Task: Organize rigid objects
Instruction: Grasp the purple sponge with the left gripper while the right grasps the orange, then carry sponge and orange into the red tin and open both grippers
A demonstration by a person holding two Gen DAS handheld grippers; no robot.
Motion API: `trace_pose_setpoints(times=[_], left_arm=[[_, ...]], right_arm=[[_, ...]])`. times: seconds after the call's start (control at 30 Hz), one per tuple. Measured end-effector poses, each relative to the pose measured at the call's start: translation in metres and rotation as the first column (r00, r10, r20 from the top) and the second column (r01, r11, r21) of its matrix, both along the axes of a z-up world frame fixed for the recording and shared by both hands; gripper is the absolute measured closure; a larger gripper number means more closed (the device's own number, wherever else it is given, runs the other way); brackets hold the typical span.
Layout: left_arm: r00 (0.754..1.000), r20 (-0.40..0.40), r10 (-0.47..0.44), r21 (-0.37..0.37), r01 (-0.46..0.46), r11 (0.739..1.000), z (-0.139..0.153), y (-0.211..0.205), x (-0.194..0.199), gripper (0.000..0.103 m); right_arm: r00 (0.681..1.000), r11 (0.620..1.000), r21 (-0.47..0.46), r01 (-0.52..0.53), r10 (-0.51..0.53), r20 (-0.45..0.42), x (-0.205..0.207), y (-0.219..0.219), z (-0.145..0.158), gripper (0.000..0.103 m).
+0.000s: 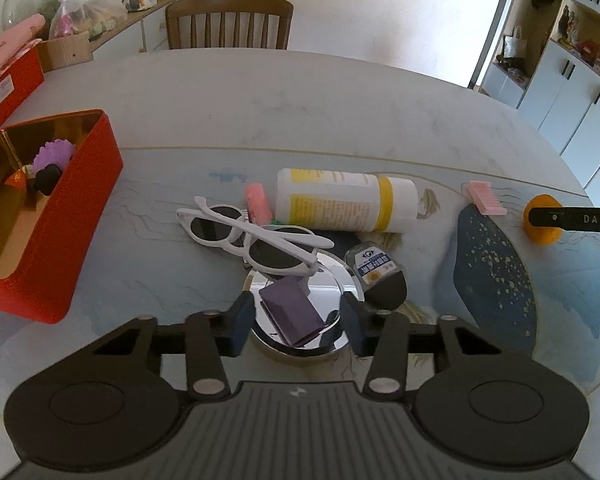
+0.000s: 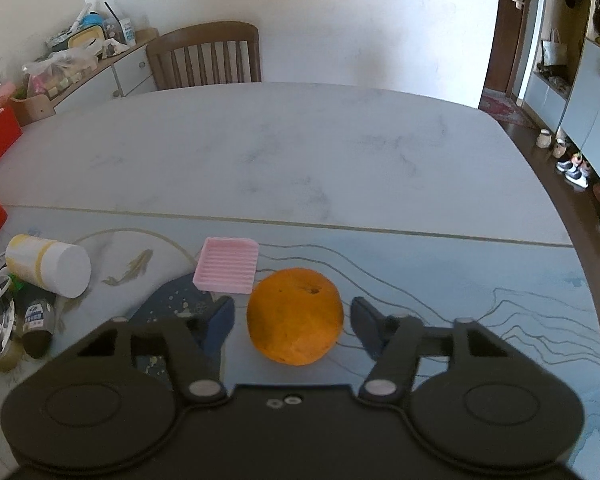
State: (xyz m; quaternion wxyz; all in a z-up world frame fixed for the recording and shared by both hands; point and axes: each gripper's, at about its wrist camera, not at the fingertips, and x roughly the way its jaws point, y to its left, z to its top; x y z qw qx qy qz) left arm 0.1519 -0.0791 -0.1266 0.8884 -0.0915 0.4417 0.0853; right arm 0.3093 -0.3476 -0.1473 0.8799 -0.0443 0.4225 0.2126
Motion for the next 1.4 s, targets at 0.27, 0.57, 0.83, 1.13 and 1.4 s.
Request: trace_pose_setpoints(times=[0.27,0.57,0.83,1.13,1.4], left_arm=[[1.000,-0.001,-0.011,0.013,0.011,1.000,0.000,-0.002,-0.002,0.082],[1.000,0.000,-0.008,0.003,0.008,1.000,0.001,0.000,-0.005,0.082],[1.000,0.018,0.016,-0.025,-0.016,1.000,0.011,0.009,-0.013,0.082],[0.998,0.053,0.034,-0.060,-0.031,0.998,0.034,0.020,-0.028,0.082],[0.996,0.088,0.020,-0.062,-0.015,0.998,0.057,0.034,-0.041,0.082]], right_arm=[[1.000,1.000,-0.022,0.012,-0.012,0.008,-0.003,0.003,0.000,0.050],[1.000,1.000,-0.027,0.007,-0.008,-0.010,-0.019,0.003,0.005,0.050],[0.999,0.999,0.015,-0.044,0.044,-0.002,-0.052,0.012,0.030,0.050],[0.987,0.986,0.060,-0.156,0.154,0.036,-0.088,0.044,0.071,0.050],[0.968,0.963,0.100,-0.250,0.244,0.062,-0.114,0.080,0.101,0.050]])
